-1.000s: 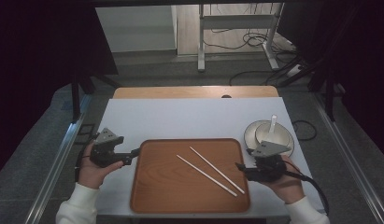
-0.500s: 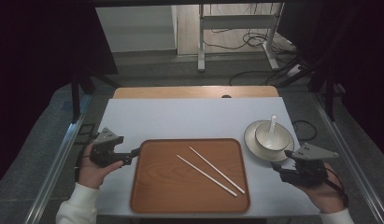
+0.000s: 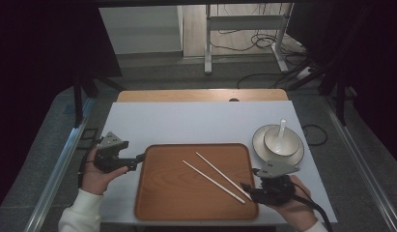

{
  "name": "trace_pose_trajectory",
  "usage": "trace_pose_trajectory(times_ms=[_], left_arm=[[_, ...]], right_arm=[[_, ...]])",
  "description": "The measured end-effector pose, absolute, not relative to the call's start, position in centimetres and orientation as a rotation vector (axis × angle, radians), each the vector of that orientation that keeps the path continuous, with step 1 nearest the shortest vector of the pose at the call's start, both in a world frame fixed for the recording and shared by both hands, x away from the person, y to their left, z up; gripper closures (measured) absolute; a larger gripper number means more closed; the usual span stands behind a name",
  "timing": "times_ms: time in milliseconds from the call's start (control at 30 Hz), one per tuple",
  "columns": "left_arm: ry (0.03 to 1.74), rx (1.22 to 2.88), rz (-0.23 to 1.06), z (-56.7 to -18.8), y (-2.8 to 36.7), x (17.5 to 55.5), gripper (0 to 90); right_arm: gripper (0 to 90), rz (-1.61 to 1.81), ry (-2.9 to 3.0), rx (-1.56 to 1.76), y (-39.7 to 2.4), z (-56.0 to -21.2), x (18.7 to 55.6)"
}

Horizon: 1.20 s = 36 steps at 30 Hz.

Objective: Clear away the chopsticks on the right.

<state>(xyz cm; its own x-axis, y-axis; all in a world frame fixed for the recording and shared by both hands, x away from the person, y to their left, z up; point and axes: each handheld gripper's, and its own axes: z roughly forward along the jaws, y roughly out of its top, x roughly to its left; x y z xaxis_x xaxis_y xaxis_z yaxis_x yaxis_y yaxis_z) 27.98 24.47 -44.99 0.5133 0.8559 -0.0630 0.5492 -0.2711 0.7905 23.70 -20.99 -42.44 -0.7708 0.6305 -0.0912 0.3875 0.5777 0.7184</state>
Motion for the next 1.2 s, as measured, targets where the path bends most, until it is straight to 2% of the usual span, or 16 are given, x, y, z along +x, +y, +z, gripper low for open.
trace_pose_trajectory(times_ms=[167, 400, 533, 967, 1200], left_arm=[[1.146, 1.964, 0.487, -45.0, 24.4, 28.0, 19.6], [1.148, 1.957, 0.487, -45.0, 24.7, 27.9, 19.6], [1.151, 1.957, 0.486, -45.1, 24.8, 28.0, 19.6], [1.145, 1.958, 0.487, -45.0, 24.7, 27.9, 19.6], [1.156, 1.944, 0.487, -45.0, 25.2, 27.9, 19.6]], right_arm=[[53.6, 1.038, 2.566, 0.73, -16.4, -42.5, 24.1], [72.7, 1.016, 2.665, 0.681, -10.7, -44.3, 26.3], [88.9, 0.97, 2.729, 0.693, -8.7, -46.2, 28.3], [90.0, 0.797, 2.814, 0.724, -3.7, -49.5, 32.0], [90.0, 0.745, 2.815, 0.75, -3.6, -50.0, 32.7]])
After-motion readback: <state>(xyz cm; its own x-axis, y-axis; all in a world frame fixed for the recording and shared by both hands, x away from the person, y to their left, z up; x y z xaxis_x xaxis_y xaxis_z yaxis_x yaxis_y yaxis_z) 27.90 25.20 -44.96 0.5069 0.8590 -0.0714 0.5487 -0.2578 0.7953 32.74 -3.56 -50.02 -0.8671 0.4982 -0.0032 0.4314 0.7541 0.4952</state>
